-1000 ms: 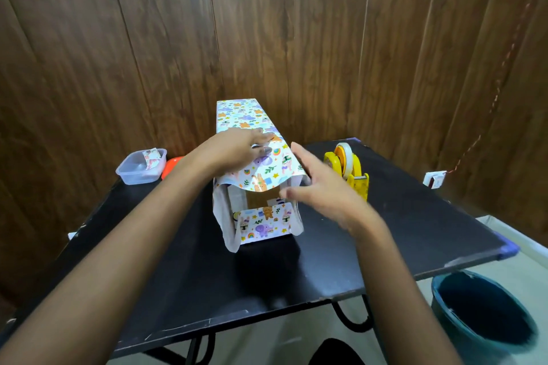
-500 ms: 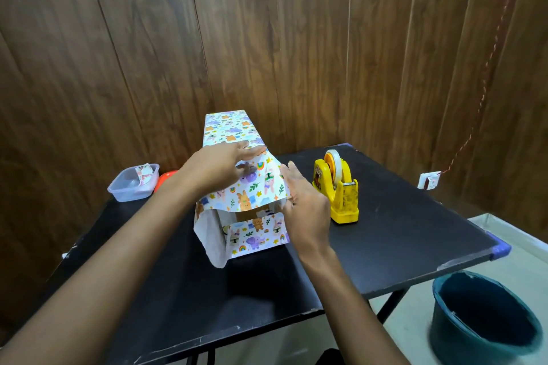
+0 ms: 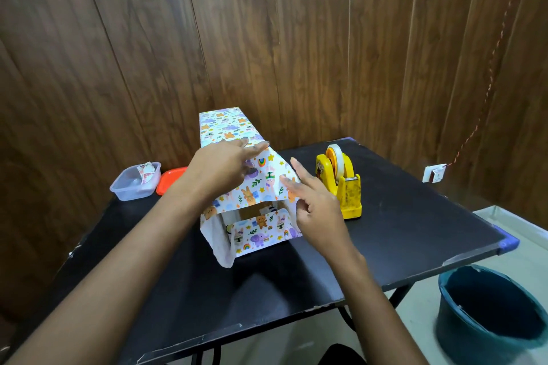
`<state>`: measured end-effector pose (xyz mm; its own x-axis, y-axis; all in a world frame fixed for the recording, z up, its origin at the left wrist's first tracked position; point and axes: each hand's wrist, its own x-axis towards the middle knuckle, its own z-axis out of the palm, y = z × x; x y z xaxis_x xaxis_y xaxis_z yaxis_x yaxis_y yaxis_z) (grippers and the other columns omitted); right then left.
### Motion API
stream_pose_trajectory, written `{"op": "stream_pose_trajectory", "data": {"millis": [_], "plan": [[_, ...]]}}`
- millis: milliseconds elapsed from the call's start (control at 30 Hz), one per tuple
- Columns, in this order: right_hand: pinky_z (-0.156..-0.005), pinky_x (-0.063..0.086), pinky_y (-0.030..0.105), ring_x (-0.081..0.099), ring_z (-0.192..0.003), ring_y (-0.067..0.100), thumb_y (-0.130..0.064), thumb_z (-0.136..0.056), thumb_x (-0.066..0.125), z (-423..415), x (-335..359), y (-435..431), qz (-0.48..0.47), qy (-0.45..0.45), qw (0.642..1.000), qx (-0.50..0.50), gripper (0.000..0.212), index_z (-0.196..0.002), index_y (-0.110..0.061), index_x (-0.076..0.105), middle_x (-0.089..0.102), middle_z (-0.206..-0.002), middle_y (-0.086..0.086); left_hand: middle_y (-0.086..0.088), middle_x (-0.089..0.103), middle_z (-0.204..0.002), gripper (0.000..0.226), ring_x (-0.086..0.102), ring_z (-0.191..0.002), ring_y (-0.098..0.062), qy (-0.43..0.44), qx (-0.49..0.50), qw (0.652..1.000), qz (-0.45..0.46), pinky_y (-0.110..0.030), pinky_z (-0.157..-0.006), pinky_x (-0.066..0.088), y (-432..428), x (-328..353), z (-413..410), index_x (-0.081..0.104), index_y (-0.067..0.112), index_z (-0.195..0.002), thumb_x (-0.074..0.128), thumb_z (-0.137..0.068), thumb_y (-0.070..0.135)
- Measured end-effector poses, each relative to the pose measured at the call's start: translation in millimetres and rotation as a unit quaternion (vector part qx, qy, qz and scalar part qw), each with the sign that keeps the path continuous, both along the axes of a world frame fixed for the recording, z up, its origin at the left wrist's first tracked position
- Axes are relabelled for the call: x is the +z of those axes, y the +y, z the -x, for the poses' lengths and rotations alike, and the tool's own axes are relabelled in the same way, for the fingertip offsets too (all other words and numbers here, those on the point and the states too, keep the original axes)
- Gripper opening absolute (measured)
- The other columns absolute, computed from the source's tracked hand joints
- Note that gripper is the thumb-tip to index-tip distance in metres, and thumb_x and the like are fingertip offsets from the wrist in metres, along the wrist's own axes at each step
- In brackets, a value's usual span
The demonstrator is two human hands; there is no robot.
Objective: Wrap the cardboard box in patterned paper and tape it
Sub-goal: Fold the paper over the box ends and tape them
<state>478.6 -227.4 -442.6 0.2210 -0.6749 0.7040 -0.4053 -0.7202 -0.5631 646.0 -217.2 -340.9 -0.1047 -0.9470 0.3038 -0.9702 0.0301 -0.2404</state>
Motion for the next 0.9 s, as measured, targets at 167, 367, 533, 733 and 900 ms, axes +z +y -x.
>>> {"op": "stream_pose_trajectory", "data": {"millis": [167, 367, 533, 733, 900], "plan": [[-0.102, 0.040, 0.028, 0.046, -0.127, 0.013, -0.018, -0.089, 0.060, 6, 31, 11, -0.131, -0.026, 0.991, 0.015, 0.032, -0.120, -0.011, 0.062, 0.049, -0.141, 0.000, 0.006, 0.026, -0.154, 0.058, 0.039, -0.131, -0.020, -0.016, 0.005, 1.000, 0.004, -0.030, -0.079, 0.044, 0, -2, 1, 0.013, 0.046, -0.145, 0.043, -0.099, 0.031], [-0.065, 0.041, 0.028, 0.059, -0.086, 0.024, -0.037, -0.092, 0.057, -22, 76, -30, -0.187, 0.091, 0.976, -0.060, 0.039, -0.107, -0.004, 0.068, 0.066, -0.093, 0.012, 0.007, 0.023, -0.155, 0.057, 0.037, -0.133, -0.022, -0.009, 0.005, 1.000, 0.009, -0.030, -0.081, 0.043, 1, -5, 0, 0.011, 0.048, -0.145, 0.042, -0.098, 0.037], [-0.058, 0.039, 0.027, 0.055, -0.070, 0.017, -0.029, -0.090, 0.061, -21, 88, -37, -0.212, 0.137, 0.967, -0.041, 0.026, -0.091, -0.006, 0.071, 0.067, -0.083, 0.011, 0.008, 0.023, -0.155, 0.053, 0.034, -0.135, -0.024, 0.016, -0.006, 1.000, 0.018, -0.032, -0.085, 0.044, -1, -7, -2, 0.014, 0.049, -0.144, 0.039, -0.098, 0.038], [-0.046, 0.028, 0.026, 0.044, -0.060, 0.019, -0.030, -0.085, 0.069, -33, 97, -36, -0.202, 0.190, 0.958, -0.073, 0.031, -0.065, -0.010, 0.056, 0.042, -0.056, -0.001, 0.010, 0.046, -0.141, 0.039, 0.047, -0.122, -0.018, 0.104, -0.013, 0.994, 0.043, -0.028, -0.074, 0.037, -5, -3, -2, 0.037, 0.049, -0.136, 0.035, -0.100, 0.033], [-0.058, 0.036, 0.027, 0.052, -0.070, 0.020, -0.034, -0.087, 0.066, -22, 99, -35, -0.216, 0.147, 0.964, -0.049, 0.035, -0.089, 0.001, 0.071, 0.057, -0.069, 0.009, 0.013, 0.048, -0.139, 0.035, 0.044, -0.127, -0.014, 0.179, -0.056, 0.982, 0.020, -0.033, -0.093, 0.043, -12, 2, -3, 0.049, 0.040, -0.132, 0.044, -0.098, 0.033]]}}
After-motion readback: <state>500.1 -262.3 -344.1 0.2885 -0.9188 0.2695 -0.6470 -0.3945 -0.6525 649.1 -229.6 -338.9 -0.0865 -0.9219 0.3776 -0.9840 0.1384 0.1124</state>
